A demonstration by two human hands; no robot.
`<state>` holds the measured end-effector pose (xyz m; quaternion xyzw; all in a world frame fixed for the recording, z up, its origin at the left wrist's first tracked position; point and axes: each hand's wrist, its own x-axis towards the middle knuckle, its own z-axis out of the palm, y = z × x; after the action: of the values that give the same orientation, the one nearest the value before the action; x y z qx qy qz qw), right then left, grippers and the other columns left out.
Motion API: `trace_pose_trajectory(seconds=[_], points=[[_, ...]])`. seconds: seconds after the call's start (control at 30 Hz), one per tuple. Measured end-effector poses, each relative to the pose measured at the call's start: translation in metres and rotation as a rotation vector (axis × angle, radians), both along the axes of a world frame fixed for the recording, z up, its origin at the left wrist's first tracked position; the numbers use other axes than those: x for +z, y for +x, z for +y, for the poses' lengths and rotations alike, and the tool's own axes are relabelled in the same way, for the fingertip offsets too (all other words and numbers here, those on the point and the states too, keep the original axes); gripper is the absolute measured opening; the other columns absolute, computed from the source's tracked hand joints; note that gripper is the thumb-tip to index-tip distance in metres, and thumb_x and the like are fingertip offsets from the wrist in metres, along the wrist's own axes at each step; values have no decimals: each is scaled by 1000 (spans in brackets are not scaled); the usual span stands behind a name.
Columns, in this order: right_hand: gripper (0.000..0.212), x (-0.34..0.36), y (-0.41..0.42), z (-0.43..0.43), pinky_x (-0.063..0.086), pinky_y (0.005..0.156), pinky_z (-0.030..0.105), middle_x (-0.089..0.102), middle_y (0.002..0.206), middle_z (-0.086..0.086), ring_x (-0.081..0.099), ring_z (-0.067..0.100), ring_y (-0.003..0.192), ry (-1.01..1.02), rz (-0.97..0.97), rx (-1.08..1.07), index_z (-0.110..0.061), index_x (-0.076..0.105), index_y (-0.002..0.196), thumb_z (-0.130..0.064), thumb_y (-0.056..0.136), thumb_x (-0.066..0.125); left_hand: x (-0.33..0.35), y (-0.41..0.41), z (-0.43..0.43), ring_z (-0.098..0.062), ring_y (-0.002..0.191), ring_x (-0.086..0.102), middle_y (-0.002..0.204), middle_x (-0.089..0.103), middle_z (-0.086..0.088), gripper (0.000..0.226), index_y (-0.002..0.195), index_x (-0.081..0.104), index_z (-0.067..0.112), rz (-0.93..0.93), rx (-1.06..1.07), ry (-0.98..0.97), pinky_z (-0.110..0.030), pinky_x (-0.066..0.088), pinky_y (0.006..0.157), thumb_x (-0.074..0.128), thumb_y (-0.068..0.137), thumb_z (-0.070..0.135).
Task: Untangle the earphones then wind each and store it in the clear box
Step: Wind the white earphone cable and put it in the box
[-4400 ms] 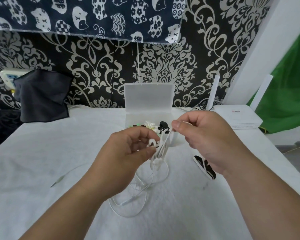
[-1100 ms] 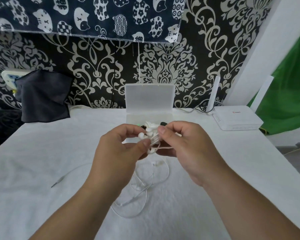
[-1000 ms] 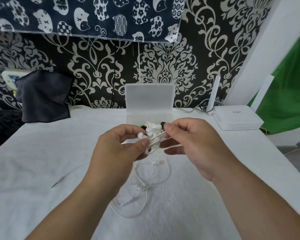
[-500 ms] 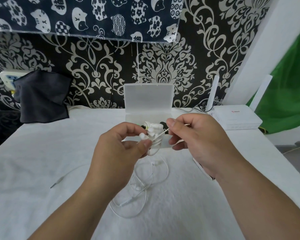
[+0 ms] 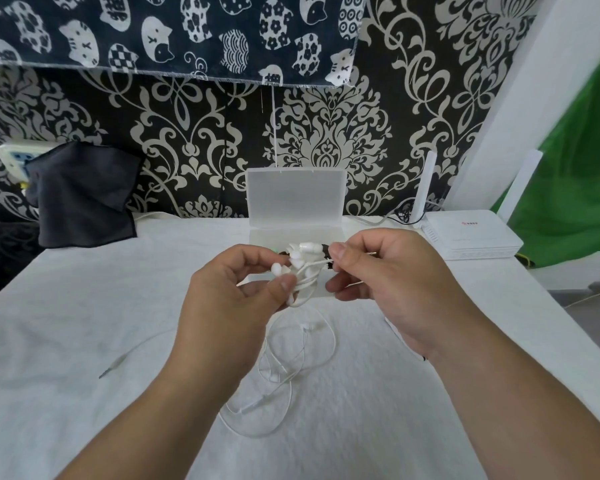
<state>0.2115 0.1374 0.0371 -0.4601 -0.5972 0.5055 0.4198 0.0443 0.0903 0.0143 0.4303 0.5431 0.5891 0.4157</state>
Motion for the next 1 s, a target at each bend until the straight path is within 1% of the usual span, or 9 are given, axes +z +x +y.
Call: trace_pose_trajectory(seconds=[0.13, 0.3, 0.4, 0.47, 0.6, 0.67, 0.8, 0.93, 1.0], points=[[25, 1, 0, -1, 59, 69, 35, 67, 62, 1, 71, 19, 69, -11, -2, 14, -10, 67, 70, -16, 93, 66, -1, -3, 1, -35, 80, 74, 97, 76, -3, 18, 82, 69, 14, -58, 4, 13, -40, 60, 81, 72, 82, -4], [24, 2, 1, 0, 55, 59, 32, 64, 67, -1, 66, 17, 59, -80, -23, -43, -12, 67, 70, -24, 91, 70, 5, -6, -2, -26, 68, 69, 96, 76, -4, 23, 79, 69, 17, -63, -120, 15, -37, 56, 77, 75, 76, -5], [27, 3, 2, 0, 50, 53, 29, 58, 66, 2, 61, 16, 53, -64, -64, -51, -13, 63, 69, -28, 90, 70, 4, -7, -3, -22, 66, 70, 84, 77, -6, 21, 83, 70, 16, 32, -102, 2, -35, 55, 76, 77, 76, -2], [30, 4, 2, -2, 46, 49, 27, 56, 64, 2, 58, 16, 51, -14, -84, -44, -14, 61, 67, -29, 92, 68, 3, -6, -4, -19, 67, 71, 77, 77, -2, 20, 84, 70, 19, 142, -69, 2, -27, 55, 70, 79, 78, 1], [23, 5, 1, -3, 43, 45, 22, 56, 58, 2, 54, 14, 47, 65, -106, -61, -12, 66, 73, -25, 91, 69, 3, -2, -4, -12, 73, 70, 85, 76, 10, 26, 76, 71, 27, 280, -67, 14, -18, 53, 61, 81, 77, 3], [19, 4, 2, -2, 42, 43, 22, 56, 54, 1, 52, 13, 44, 61, -97, -84, -10, 67, 75, -22, 90, 71, 3, 0, -5, -8, 73, 68, 87, 75, 13, 28, 74, 70, 31, 313, -78, 25, -20, 55, 62, 81, 77, 5], [16, 0, 2, 0, 41, 42, 21, 58, 51, -1, 54, 12, 43, 31, -90, -118, -9, 68, 75, -18, 88, 74, 4, 1, -7, -10, 80, 68, 91, 75, 16, 31, 78, 70, 34, 354, -94, 54, -30, 60, 67, 81, 77, 5], [15, -2, 1, 0, 42, 44, 20, 63, 53, -2, 57, 10, 44, 81, -152, -124, -9, 71, 75, -16, 87, 76, 4, 1, -9, -11, 80, 71, 89, 75, 16, 23, 77, 72, 31, 410, -118, 72, -18, 55, 65, 81, 78, 9], [14, -2, 0, 0, 41, 44, 17, 66, 55, 0, 58, 10, 45, 120, -165, -122, -10, 72, 73, -14, 86, 76, 4, 2, -9, -10, 79, 71, 89, 75, 16, 23, 77, 72, 30, 421, -127, 65, -17, 55, 67, 81, 78, 9]])
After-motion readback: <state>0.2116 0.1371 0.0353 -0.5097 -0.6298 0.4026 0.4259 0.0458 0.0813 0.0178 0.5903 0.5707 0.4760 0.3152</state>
